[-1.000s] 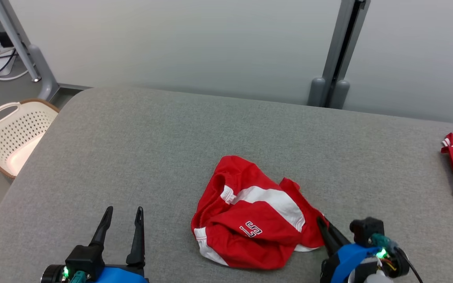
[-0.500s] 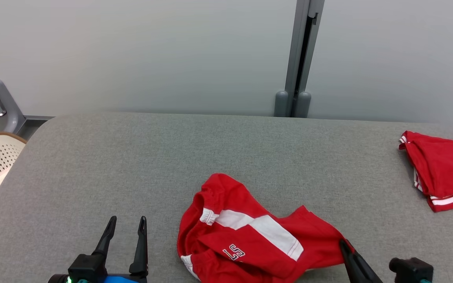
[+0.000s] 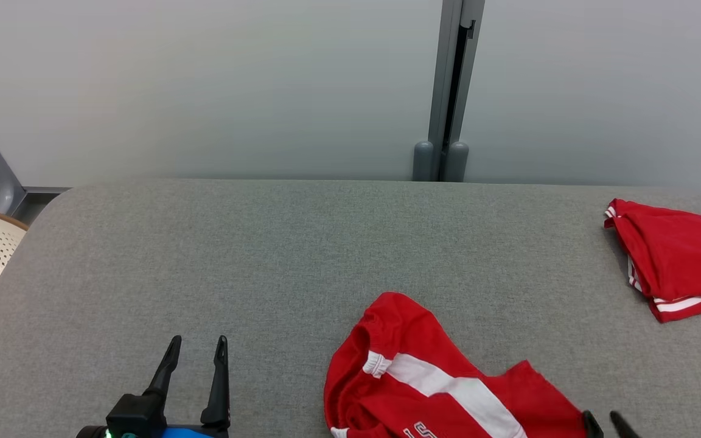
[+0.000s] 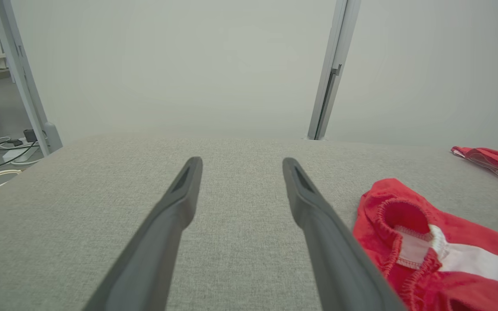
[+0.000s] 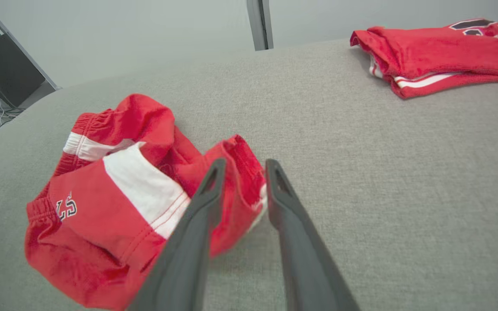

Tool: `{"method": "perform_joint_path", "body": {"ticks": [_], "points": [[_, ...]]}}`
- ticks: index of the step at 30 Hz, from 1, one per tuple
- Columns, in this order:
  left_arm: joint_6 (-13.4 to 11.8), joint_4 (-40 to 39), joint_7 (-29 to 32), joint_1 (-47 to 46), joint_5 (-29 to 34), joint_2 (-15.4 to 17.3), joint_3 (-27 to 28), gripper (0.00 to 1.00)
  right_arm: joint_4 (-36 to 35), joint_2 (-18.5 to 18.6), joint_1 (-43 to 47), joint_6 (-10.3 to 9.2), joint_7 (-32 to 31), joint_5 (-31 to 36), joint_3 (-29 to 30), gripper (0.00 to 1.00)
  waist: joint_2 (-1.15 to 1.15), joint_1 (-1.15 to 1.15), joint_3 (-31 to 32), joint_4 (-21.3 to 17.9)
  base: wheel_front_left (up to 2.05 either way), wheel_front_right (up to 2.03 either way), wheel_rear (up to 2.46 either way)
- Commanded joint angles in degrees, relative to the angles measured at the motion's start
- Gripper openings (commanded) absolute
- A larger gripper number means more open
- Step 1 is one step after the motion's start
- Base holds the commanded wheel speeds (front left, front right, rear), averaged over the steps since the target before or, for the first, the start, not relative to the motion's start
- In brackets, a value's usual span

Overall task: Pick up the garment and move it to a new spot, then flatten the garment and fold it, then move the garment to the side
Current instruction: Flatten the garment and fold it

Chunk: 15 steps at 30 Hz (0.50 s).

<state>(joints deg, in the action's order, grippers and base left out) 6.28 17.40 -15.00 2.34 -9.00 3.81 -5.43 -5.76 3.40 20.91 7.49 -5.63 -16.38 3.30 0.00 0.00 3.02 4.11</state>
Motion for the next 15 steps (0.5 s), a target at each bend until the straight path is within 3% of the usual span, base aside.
{"method": "perform_joint_path", "body": {"ticks": [1,9,15], "points": [[0.17,0.04,-0.25,0.57,0.02,0.13,0.2,1.0,0.05,-0.06,-1.28,0.0,0.53,-0.22,0.55,1.0,0.0,0.0,0.03,-0.04,0.0,0.0,0.0],[0.28,-0.74,-0.25,0.79,0.49,0.42,0.89,1.0,0.32,-0.32,-9.75,0.0,11.73,3.88,-0.47,1.0,0.0,0.0,0.07,-0.91,0.0,0.0,0.0],[0.19,-1.29,-0.24,0.73,0.96,0.31,0.95,1.0,4.84,-0.46,-15.31,0.0,19.23,5.09,-1.7,1.0,0.0,0.0,-0.51,-1.75,0.0,0.0,0.0]]}}
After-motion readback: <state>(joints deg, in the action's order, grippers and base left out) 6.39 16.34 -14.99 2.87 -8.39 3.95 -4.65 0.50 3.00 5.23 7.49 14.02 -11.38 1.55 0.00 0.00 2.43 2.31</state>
